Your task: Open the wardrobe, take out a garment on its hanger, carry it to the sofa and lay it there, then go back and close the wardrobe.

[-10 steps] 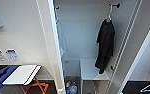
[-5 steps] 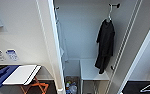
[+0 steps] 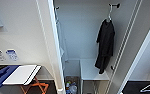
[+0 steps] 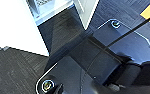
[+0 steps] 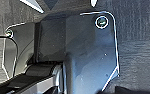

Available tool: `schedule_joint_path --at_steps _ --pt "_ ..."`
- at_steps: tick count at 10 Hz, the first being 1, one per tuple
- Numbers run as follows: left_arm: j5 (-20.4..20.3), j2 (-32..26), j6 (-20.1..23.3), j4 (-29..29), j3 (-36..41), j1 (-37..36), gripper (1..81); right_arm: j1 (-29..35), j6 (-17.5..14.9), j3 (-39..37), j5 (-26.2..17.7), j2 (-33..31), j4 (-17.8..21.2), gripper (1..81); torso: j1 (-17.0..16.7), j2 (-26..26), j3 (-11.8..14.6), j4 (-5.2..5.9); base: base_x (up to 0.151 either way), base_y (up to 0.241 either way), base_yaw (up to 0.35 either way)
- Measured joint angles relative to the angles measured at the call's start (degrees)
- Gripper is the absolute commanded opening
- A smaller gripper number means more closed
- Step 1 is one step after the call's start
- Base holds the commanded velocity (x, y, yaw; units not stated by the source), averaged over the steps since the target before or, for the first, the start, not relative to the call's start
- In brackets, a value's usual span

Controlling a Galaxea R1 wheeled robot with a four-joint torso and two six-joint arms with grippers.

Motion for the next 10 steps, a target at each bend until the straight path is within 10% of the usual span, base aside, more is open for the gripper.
schedule_joint_path --at_steps 10 --pt "-0.13 3.06 -3.85 -5.25 -0.17 -5.19 81.1 0.41 0.02 -0.63 -0.09 1.3 0.0 81.1 0.0 0.0 0.0 0.0 0.0 0.0 0.0"
